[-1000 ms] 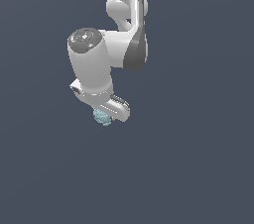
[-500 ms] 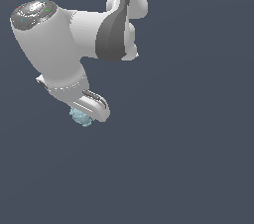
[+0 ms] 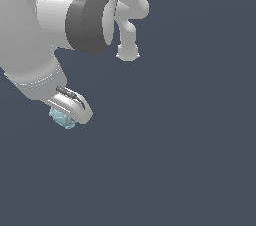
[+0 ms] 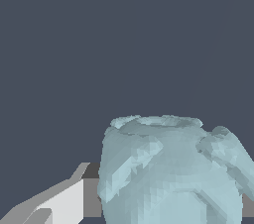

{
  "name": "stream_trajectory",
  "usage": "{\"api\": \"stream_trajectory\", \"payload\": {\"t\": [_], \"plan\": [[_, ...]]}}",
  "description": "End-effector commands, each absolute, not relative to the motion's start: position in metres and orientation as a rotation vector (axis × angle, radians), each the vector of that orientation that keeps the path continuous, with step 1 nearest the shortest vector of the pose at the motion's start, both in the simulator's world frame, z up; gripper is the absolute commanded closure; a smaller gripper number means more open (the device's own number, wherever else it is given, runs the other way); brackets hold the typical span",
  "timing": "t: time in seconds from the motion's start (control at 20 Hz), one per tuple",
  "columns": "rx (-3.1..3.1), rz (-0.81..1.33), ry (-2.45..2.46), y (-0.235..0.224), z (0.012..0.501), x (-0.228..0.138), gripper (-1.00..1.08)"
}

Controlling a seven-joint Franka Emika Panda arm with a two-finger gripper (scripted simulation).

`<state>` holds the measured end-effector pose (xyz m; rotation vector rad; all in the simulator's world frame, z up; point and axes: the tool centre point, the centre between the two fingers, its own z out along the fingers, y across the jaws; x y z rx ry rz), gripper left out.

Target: Pick up the object and move it to a goal position.

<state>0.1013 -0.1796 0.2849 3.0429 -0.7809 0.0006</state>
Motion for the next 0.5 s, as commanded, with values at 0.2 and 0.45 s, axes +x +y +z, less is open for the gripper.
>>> {"api": "stream_trajectory", "payload": {"t": [0.2, 0.45], "plan": [[3.043, 0.000, -0.780, -0.198, 0.303, 0.112, 1.08], [3.043, 0.000, -0.781, -0.208, 0.313, 0.119, 1.08]]}}
